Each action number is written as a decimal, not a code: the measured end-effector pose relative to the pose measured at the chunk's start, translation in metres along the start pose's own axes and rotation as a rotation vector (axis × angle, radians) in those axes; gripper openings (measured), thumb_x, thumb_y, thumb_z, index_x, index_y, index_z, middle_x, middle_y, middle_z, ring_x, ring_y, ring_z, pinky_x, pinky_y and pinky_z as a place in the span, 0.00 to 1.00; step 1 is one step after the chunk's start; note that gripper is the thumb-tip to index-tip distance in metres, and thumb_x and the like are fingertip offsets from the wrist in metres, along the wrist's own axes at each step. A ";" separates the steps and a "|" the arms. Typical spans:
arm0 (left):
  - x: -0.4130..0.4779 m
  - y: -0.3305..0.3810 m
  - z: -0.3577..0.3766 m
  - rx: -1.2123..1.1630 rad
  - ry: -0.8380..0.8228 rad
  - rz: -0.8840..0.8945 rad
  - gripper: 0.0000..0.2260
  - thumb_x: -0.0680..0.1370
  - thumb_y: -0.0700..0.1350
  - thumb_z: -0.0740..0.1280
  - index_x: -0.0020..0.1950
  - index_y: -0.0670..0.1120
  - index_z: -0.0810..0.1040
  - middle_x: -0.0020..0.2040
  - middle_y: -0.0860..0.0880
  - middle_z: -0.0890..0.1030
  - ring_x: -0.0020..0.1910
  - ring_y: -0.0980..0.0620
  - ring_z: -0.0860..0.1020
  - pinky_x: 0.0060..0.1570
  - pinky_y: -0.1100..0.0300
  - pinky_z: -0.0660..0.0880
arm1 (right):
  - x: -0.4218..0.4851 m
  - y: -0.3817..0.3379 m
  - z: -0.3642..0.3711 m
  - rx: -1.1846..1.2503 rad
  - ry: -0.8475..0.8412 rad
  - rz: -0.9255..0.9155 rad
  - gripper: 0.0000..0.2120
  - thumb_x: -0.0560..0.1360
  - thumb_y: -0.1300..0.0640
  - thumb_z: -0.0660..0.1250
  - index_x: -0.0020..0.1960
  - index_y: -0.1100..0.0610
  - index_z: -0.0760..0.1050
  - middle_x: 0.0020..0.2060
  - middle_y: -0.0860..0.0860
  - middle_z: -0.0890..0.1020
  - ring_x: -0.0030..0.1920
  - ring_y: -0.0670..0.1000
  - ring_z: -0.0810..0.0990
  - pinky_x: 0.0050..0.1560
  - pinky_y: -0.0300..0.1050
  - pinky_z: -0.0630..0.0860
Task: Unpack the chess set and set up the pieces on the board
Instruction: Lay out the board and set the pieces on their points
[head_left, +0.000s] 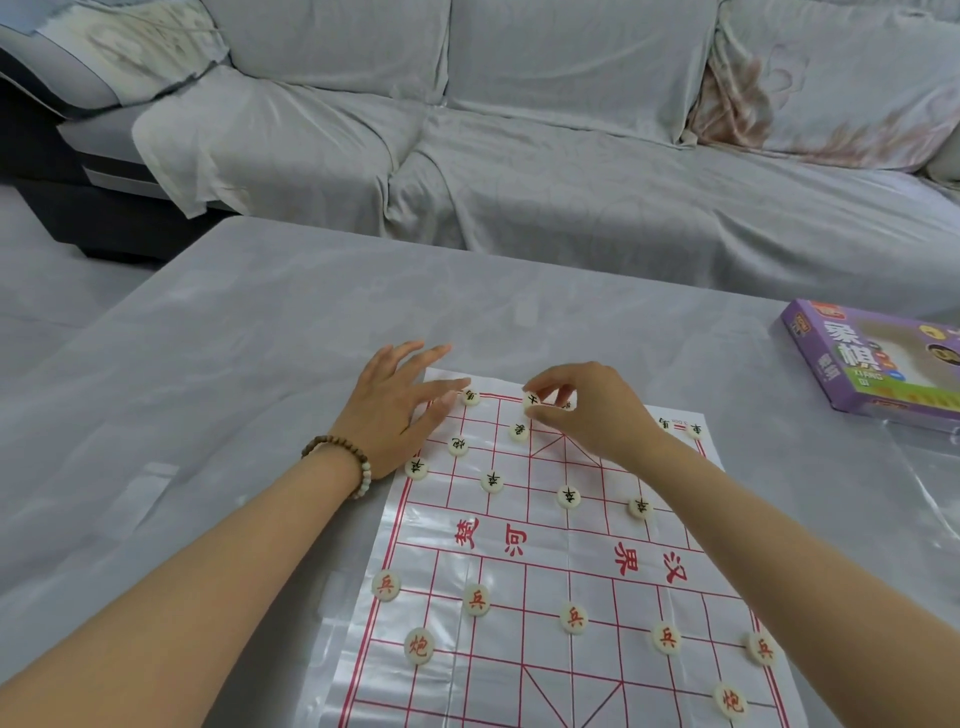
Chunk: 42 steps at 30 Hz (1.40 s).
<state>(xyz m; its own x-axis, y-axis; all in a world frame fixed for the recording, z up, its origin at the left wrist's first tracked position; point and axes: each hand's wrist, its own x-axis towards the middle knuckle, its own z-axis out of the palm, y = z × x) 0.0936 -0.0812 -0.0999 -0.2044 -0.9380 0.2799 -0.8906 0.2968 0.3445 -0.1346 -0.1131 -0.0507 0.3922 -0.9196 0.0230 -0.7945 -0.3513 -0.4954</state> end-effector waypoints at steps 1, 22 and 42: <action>0.000 0.000 -0.001 -0.012 0.010 -0.004 0.36 0.73 0.70 0.35 0.64 0.58 0.74 0.73 0.54 0.64 0.73 0.51 0.55 0.70 0.56 0.45 | 0.001 0.000 -0.001 -0.017 -0.005 -0.005 0.11 0.73 0.53 0.70 0.54 0.50 0.80 0.48 0.44 0.83 0.44 0.44 0.78 0.47 0.36 0.72; 0.063 0.050 -0.001 0.005 -0.226 -0.068 0.10 0.72 0.57 0.69 0.52 0.57 0.79 0.46 0.59 0.76 0.55 0.55 0.69 0.57 0.59 0.62 | 0.019 0.023 0.003 -0.138 0.048 -0.073 0.09 0.72 0.52 0.70 0.52 0.47 0.79 0.46 0.42 0.81 0.44 0.41 0.71 0.53 0.39 0.59; 0.061 0.048 -0.002 0.014 -0.240 -0.097 0.12 0.73 0.56 0.67 0.55 0.55 0.77 0.48 0.58 0.77 0.54 0.55 0.69 0.56 0.59 0.62 | 0.021 0.024 0.010 -0.153 0.054 -0.048 0.11 0.72 0.48 0.69 0.54 0.47 0.78 0.49 0.43 0.80 0.45 0.42 0.70 0.55 0.40 0.58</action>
<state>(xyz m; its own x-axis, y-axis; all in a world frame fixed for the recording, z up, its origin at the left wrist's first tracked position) 0.0393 -0.1237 -0.0647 -0.2063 -0.9782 0.0251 -0.9162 0.2022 0.3461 -0.1411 -0.1390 -0.0710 0.4095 -0.9076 0.0920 -0.8382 -0.4142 -0.3547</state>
